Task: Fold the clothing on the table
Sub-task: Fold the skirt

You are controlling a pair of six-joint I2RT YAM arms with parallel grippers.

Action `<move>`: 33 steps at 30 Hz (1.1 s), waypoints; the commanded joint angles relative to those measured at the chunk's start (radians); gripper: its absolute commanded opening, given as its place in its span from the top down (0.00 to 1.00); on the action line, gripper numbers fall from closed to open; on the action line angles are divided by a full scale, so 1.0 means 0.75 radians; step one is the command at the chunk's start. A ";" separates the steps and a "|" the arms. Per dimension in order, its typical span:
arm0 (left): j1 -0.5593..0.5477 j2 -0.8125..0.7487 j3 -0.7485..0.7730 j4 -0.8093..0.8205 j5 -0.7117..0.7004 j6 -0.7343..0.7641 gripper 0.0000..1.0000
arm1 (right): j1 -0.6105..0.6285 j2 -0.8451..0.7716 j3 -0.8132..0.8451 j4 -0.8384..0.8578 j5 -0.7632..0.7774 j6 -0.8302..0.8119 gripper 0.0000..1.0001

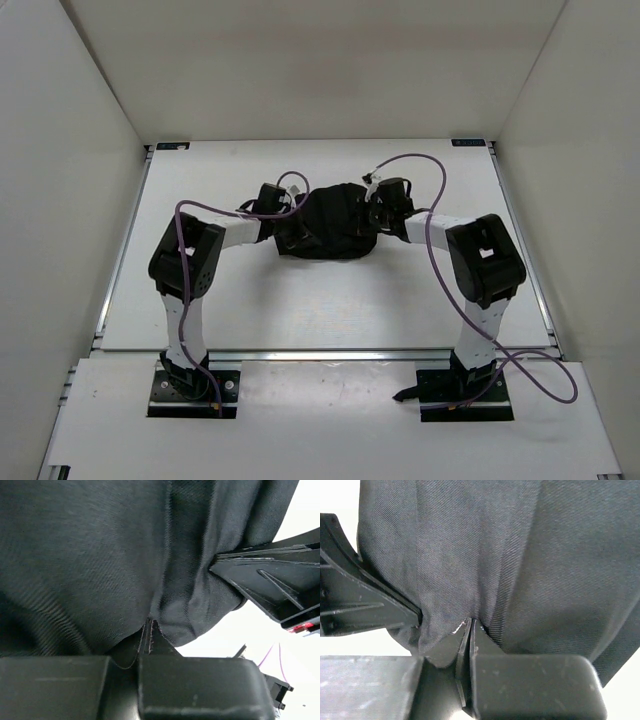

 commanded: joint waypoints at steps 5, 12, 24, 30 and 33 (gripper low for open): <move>0.120 -0.215 0.202 -0.170 0.015 0.106 0.63 | -0.058 -0.169 0.159 -0.038 -0.056 0.017 1.00; 0.175 -0.438 0.348 -0.458 -0.297 0.372 0.01 | -0.104 -0.273 0.436 -0.447 0.121 -0.085 0.20; 0.161 -0.638 0.197 -0.868 -0.840 0.593 0.01 | -0.300 -0.206 0.622 -1.243 0.511 -0.265 0.01; 0.187 -0.759 0.076 -0.886 -0.844 0.617 0.02 | -0.255 -0.420 0.355 -1.084 0.537 -0.288 0.01; 0.196 -0.810 0.039 -0.872 -0.817 0.615 0.01 | -0.267 -0.559 0.195 -0.949 0.508 -0.267 0.00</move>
